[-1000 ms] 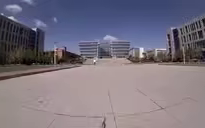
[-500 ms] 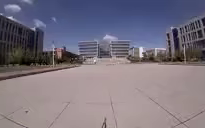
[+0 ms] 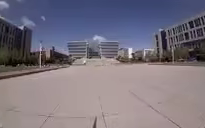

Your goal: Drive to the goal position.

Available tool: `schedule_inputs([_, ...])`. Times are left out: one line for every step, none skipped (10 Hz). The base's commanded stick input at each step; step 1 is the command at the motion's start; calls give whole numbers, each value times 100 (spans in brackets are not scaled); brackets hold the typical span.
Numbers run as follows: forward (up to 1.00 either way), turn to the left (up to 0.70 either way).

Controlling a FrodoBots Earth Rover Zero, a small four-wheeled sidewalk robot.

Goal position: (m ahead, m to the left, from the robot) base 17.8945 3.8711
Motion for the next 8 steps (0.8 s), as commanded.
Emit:
schedule_inputs([70,0])
schedule_inputs([70,0])
schedule_inputs([70,0])
schedule_inputs([70,0])
schedule_inputs([70,0])
schedule_inputs([70,0])
schedule_inputs([70,0])
schedule_inputs([70,0])
